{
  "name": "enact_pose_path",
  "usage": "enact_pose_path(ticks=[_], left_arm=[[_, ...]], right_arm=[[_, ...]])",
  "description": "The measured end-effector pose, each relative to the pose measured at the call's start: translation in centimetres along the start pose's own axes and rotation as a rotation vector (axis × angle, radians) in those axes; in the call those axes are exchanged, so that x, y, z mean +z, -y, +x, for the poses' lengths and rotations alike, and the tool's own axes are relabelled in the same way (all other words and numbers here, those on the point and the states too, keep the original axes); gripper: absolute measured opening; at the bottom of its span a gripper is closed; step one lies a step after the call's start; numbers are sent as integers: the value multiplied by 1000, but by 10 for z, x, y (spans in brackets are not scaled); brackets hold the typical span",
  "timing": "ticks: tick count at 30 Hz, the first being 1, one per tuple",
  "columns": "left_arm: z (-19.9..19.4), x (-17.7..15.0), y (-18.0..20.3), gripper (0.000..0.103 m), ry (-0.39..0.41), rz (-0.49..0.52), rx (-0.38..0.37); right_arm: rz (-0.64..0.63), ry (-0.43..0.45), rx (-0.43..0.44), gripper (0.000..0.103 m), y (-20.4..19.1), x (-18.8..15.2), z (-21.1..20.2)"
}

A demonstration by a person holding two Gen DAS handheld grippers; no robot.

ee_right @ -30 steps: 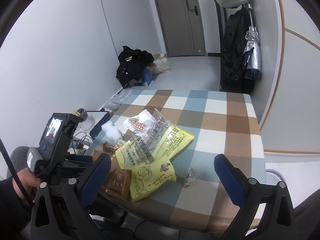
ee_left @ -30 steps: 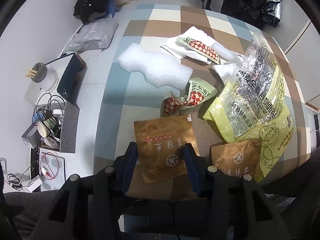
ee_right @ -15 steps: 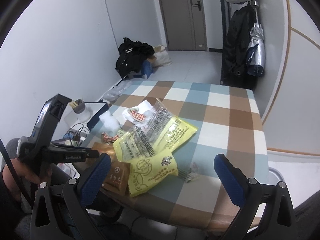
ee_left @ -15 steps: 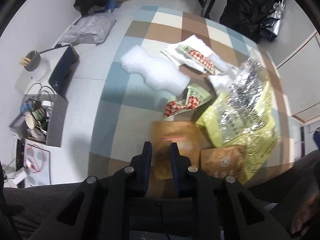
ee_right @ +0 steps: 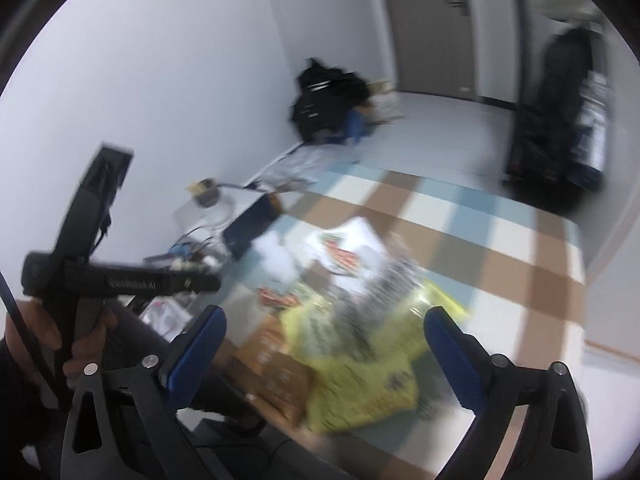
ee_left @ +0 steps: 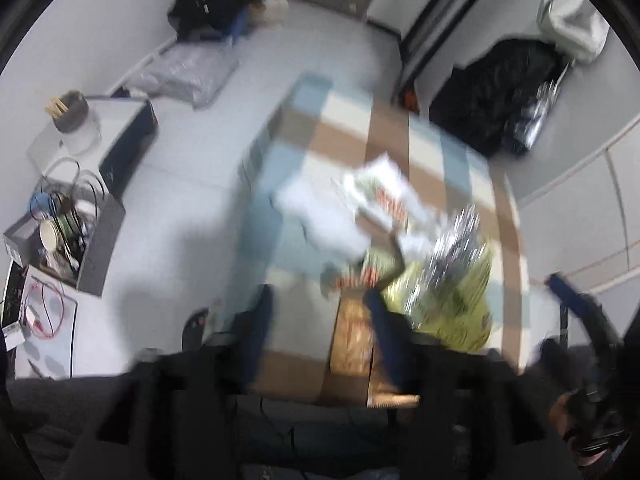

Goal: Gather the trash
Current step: 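Grasp the red-white checkered wrapper with the right tool while the left tool reaches the white foam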

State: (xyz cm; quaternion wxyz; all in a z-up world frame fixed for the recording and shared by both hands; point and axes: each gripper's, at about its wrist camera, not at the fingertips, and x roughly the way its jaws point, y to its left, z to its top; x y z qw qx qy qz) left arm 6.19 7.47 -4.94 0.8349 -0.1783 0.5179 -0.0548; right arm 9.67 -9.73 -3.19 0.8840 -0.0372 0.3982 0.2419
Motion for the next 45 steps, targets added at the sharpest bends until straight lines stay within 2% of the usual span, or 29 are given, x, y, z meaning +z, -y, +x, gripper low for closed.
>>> enact_pose_path(ticks=[1,4,6,8,11,14,18,22,28,29,30,34,43,44,45], left_arm=[[-5,4,-3,63,27,0,-4],[-17,18,-8,64,70,7,-17],[-22,26,-13,70,91,12,-16],[-26,33,-19,78,127,15,-5],[-28,41,-32,79,156,-5,-8],[-26,44,-42,79,164,-37,-16],[-20,46,-54,79,149,-67,-39],[-17,48,-62,79,130,-112,-64],[-15,49,-62,79,122,-116,-67],[-14,48,-62,79,117,-122,-70],[-14,49,-63,79,114,-128,-72],[-14,48,-65,79,109,-142,-69],[-10,48,-65,79,94,-149,-64],[-10,48,-65,79,93,-149,-61],[-10,47,-65,79,92,-147,-59]], right_arm=[[-24,-13,15,97,-5,6,7],[-105,-74,47,94,-24,19,36],[-133,-121,73,88,-33,22,55],[-169,-179,90,87,-43,23,77],[-211,-265,67,86,-53,20,108],[-221,-357,41,74,-54,15,138],[-218,-409,22,68,-50,13,160],[-272,-433,-34,58,-52,11,171],[-263,-423,-36,53,-46,17,169],[-261,-418,-39,36,-45,18,168],[-263,-415,-46,28,-43,19,169],[-233,-399,-18,26,-36,21,164],[-265,-387,0,18,-38,21,162],[-260,-388,5,16,-37,22,162],[-256,-388,8,11,-36,23,163]])
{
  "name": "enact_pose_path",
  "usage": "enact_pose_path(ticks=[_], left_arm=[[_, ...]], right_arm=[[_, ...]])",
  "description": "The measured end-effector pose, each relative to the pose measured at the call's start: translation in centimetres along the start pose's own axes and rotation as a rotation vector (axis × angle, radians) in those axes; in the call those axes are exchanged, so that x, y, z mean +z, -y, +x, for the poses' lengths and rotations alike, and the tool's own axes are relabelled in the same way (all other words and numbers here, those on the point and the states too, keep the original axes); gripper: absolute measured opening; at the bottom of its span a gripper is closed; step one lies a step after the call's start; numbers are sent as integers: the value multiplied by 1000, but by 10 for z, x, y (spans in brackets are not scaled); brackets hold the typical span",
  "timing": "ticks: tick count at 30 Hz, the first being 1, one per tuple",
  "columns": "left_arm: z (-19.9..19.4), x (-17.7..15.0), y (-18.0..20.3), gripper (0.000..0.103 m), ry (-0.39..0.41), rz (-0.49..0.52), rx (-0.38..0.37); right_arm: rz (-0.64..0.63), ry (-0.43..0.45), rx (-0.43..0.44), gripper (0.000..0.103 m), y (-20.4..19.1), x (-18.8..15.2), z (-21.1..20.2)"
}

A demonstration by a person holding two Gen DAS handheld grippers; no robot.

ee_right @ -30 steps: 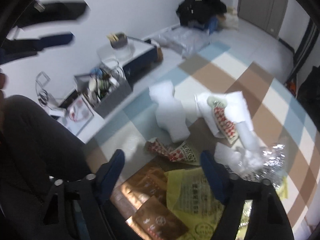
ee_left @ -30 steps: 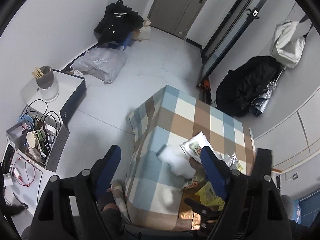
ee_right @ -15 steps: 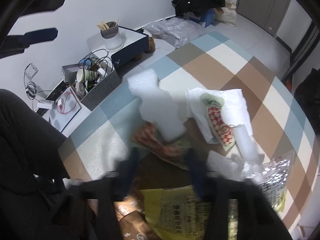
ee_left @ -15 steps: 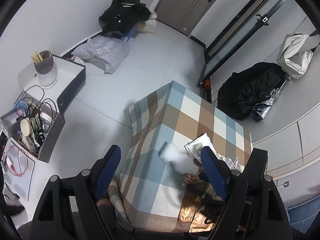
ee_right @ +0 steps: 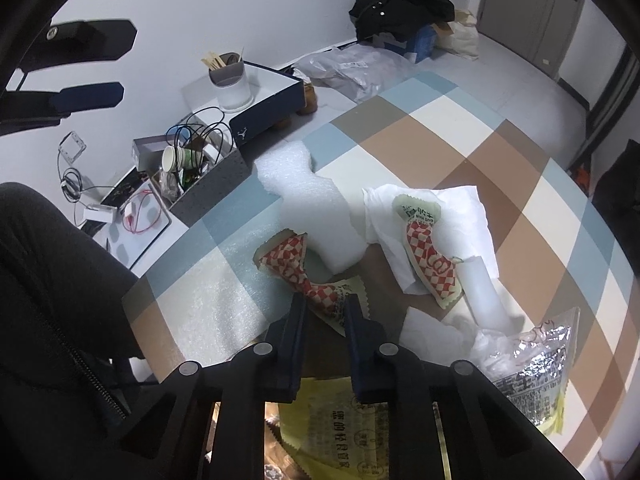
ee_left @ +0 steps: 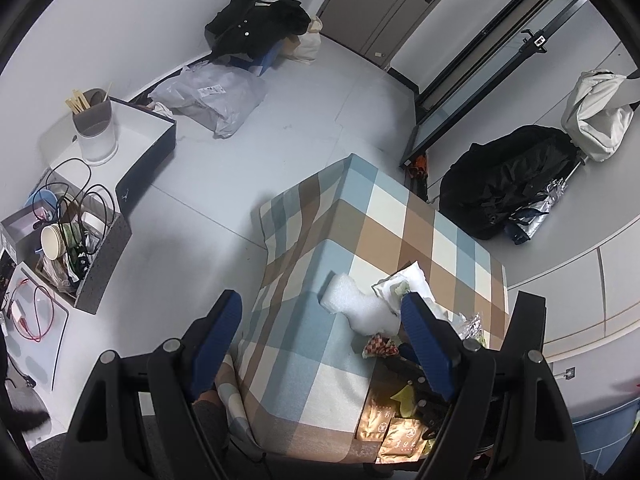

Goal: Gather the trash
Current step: 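Grasp the red-white checkered wrapper with the right tool while the left tool reaches the white foam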

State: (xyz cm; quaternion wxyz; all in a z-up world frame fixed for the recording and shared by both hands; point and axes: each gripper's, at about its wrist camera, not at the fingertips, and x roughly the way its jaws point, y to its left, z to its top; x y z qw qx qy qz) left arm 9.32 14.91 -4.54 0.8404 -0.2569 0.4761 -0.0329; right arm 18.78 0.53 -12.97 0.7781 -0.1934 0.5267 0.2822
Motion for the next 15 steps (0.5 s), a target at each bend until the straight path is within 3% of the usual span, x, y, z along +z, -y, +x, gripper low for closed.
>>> enact_pose_path(ticks=[3,10,11,14,15], left_arm=[[1,-1,-1,79,-4,-1,4],[1,-1,-5,79,-10,-20,0],[1,-1,-6,79,-11,-24,-3],[2,-1,-8,79,-23,-40,-15],[3,-1,-9,79,-30,-45,-25]], right_arm=[[6,1,12,6,2,1,0],[-42,29,5,7,-2,1,-8],[-44,42,1,8,-2,1,-11],[-32,72,29,35,-1,5,-14],[-28,83,47,35,-1,6,-15]])
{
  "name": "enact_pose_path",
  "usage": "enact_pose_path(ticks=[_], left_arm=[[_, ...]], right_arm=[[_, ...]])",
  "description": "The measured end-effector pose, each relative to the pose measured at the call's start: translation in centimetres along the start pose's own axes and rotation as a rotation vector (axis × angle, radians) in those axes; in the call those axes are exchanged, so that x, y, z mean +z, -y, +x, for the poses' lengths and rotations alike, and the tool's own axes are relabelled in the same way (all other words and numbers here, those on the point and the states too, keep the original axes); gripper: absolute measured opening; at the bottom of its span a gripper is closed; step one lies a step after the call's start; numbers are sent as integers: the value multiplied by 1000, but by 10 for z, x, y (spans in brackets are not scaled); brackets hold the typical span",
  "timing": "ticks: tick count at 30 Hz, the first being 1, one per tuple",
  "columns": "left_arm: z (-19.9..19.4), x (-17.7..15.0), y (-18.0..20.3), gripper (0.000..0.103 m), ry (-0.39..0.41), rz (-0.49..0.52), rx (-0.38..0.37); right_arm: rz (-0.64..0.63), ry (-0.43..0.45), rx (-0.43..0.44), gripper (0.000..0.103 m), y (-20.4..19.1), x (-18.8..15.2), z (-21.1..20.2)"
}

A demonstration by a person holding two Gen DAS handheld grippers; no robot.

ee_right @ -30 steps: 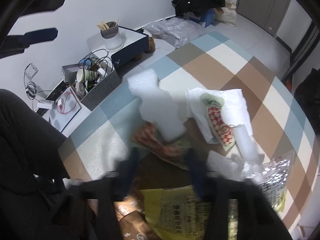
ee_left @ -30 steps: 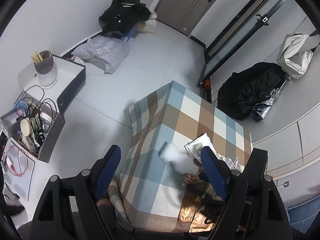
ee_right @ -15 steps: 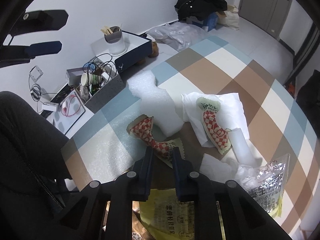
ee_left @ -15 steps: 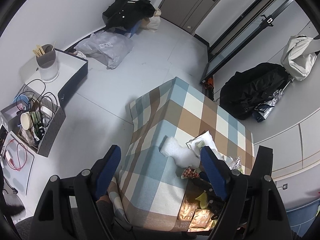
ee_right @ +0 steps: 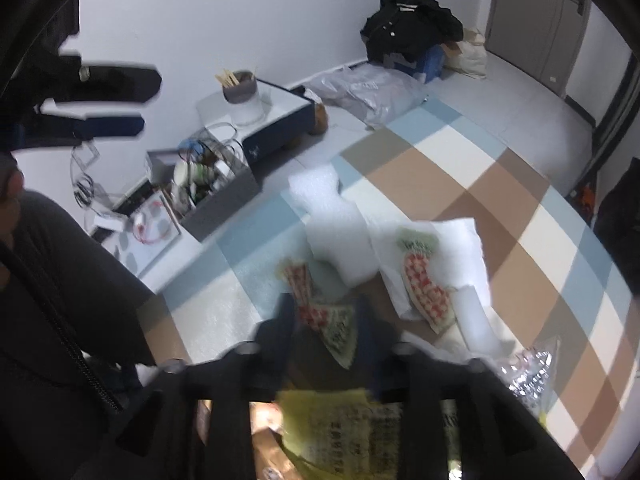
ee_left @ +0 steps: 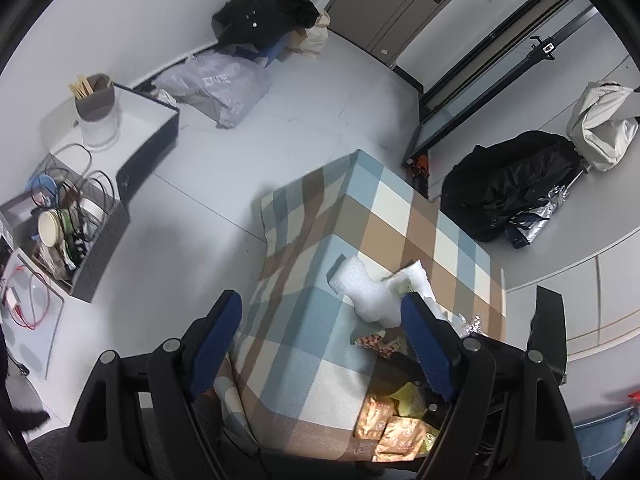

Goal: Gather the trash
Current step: 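Grasp the red-white checkered wrapper with the right tool while the left tool reaches the white foam, then lift the checkered wrapper with the right tool while the left tool grasps the white foam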

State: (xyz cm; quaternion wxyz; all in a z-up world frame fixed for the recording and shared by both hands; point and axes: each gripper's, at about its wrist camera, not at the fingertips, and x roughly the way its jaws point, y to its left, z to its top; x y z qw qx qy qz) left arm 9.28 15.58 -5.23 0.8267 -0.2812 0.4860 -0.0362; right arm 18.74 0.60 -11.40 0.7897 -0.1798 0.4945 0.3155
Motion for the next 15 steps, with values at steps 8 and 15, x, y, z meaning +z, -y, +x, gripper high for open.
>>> enact_pose_path(ticks=[8,15], left_arm=[[0,2,-6,79,2,-37,1],[2,2,-8,79,-6,-48,16]], right_arm=[[-92,-56,-20,33,-17,5,25],[-84,-24,-31,13,-15,1,24]])
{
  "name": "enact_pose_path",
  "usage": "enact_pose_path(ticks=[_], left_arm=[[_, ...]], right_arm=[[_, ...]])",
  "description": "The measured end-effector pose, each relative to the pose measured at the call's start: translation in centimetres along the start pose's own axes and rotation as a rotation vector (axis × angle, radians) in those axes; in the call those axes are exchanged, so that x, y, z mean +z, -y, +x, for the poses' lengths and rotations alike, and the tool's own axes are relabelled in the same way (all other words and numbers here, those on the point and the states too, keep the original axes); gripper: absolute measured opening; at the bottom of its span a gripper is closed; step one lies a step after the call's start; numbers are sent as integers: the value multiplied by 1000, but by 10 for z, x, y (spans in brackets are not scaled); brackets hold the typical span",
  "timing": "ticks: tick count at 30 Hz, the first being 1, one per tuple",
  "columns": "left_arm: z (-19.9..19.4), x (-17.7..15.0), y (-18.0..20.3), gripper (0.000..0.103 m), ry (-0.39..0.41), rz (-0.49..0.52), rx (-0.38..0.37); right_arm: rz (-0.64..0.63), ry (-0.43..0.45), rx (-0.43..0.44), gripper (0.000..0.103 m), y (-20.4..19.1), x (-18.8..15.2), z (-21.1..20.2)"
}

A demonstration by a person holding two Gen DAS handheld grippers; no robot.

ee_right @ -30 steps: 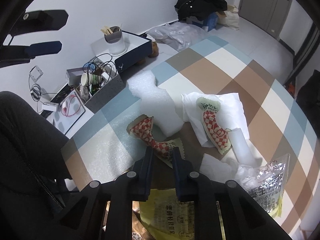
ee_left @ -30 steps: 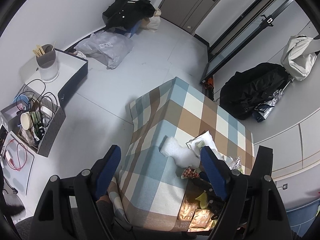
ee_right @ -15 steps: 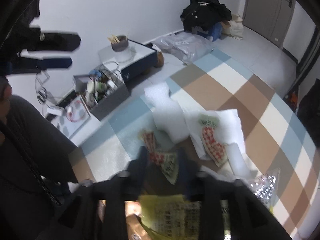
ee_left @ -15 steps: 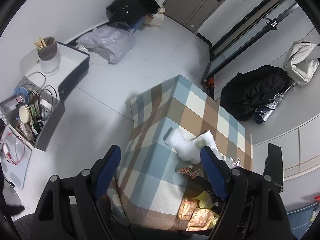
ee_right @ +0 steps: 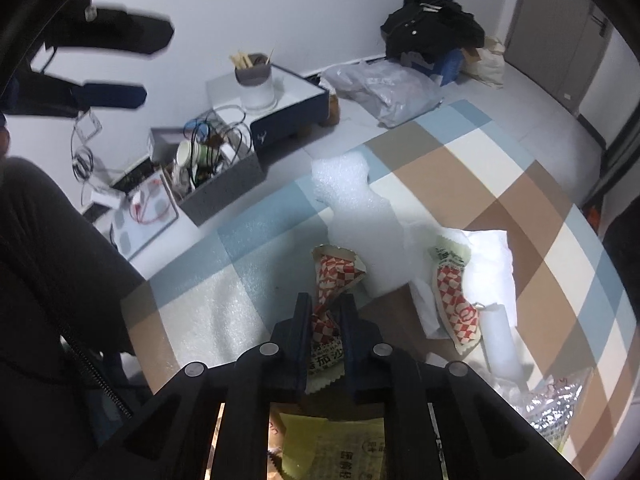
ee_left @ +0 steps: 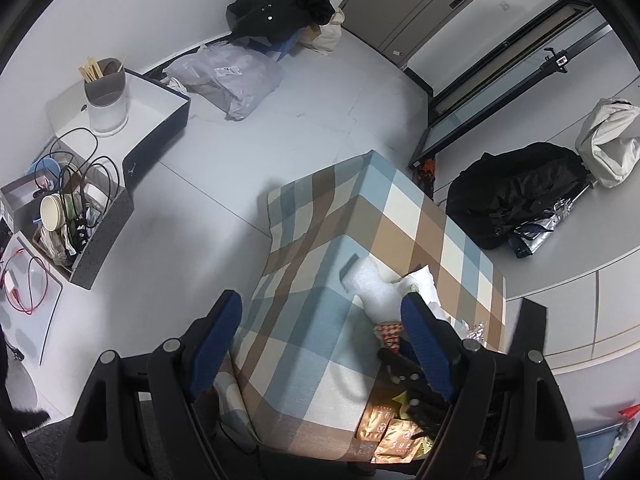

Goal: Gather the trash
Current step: 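Lift the checkered wrapper with the right tool while the left tool grasps the white foam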

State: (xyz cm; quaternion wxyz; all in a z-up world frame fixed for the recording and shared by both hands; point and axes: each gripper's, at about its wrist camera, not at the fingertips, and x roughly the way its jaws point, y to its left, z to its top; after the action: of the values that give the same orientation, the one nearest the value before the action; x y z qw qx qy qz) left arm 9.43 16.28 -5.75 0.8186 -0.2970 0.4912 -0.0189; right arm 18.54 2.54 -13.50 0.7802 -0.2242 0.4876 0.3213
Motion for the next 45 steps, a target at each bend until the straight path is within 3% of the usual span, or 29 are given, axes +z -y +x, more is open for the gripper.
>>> enact_pose_path(ticks=[8,17,25,31,36,40,45], left_arm=[[6,0,1,79,-2,-11,44],[42,2,34,79,-86,35,114],[87,6,47,79,-145,26,204],[101,5,56,79,-97,35,312],[108,4,66,79,-89,60,358],[121,1,69,67,-131,82,407],[118,-1,78,60,-108,85,470]], right_arm=[[125,192,49,12,17,-7,-53],[263,367,23,12,46,-31,-129],[346,392,-41,12,77,-73,-163],[386,407,-42,12,97,-92,-171],[397,439,-25,12,105,-106,-179],[398,435,-29,12,107,-113,-178],[398,444,-25,12,108,-118,-180]])
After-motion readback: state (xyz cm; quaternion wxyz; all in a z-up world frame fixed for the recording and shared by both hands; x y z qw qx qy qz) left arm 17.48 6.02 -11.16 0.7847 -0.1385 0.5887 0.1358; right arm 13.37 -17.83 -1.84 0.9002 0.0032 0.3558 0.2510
